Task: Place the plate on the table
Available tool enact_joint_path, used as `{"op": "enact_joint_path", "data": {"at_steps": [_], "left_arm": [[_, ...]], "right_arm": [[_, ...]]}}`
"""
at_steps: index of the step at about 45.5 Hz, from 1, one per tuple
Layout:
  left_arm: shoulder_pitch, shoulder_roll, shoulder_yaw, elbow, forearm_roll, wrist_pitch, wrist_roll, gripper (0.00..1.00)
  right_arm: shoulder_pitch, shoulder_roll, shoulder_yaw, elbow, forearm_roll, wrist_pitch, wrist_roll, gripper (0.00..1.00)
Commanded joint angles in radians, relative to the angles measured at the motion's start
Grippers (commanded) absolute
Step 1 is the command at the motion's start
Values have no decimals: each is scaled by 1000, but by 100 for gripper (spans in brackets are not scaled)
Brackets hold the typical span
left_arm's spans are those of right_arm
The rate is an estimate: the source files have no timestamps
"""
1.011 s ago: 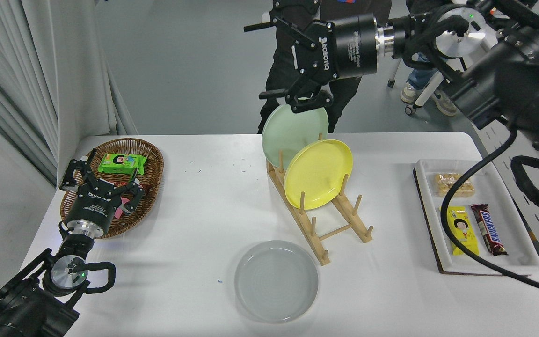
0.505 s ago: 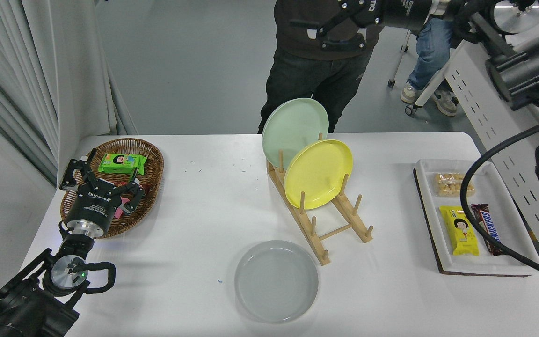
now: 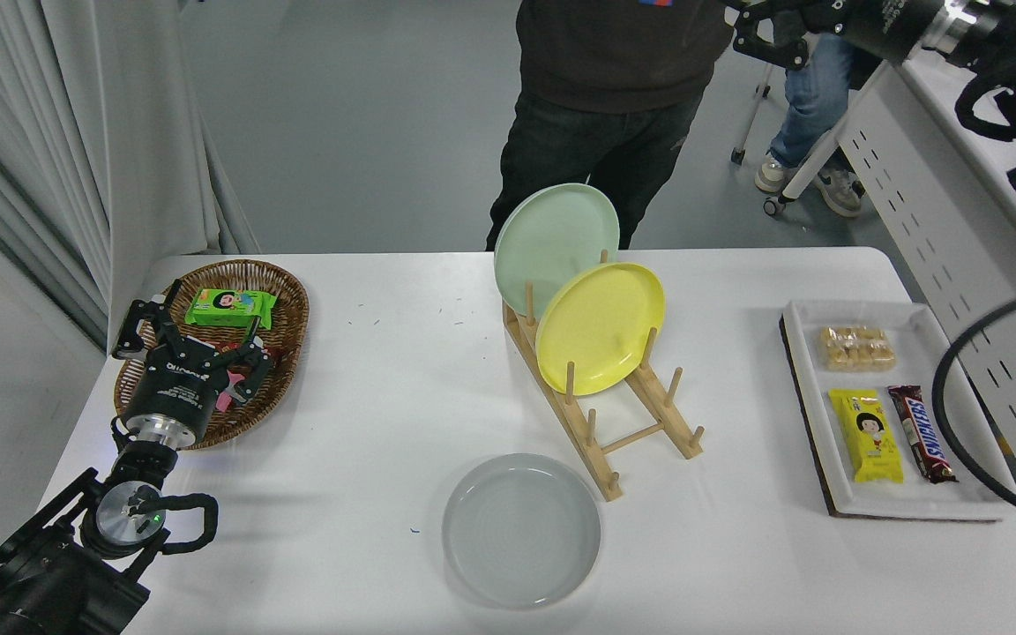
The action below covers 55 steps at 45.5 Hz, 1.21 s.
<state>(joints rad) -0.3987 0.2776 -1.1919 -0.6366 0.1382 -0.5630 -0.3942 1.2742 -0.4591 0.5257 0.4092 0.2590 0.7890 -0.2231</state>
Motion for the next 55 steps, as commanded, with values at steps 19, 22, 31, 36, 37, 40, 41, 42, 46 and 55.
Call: {"op": "enact_joint_path", "data": {"at_steps": [19, 22, 31, 36, 37, 40, 41, 42, 46, 55], "left_arm": [[0, 0, 0, 0, 1, 0, 0, 98], [0, 0, 0, 0, 0, 0, 0, 98], [1, 0, 0, 0, 0, 0, 0, 98], [1, 0, 0, 0, 0, 0, 0, 98], [1, 0, 0, 0, 0, 0, 0, 98], [0, 0, 0, 0, 0, 0, 0, 98], [0, 0, 0, 0, 0, 0, 0, 98], [1, 0, 0, 0, 0, 0, 0, 98], [0, -1, 0, 0, 0, 0, 0, 98], [0, 0, 0, 0, 0, 0, 0, 98]], "right_arm": [[-490, -67, 76, -116, -33, 7, 88, 100], [-489, -63, 66, -118, -40, 7, 88, 100], [-516, -58, 62, -43, -38, 6, 93, 100], [-579, -102, 76, 43, -37, 3, 114, 100], [-611, -149, 77, 115, -37, -1, 142, 100], [-668, -185, 105, 198, -43, -1, 205, 100], [-679, -185, 117, 198, -47, -1, 214, 100], [-690, -182, 131, 201, -49, -1, 223, 100], [-745, -159, 186, 214, -55, -1, 277, 100], [-776, -119, 203, 136, -126, -34, 377, 100]]}}
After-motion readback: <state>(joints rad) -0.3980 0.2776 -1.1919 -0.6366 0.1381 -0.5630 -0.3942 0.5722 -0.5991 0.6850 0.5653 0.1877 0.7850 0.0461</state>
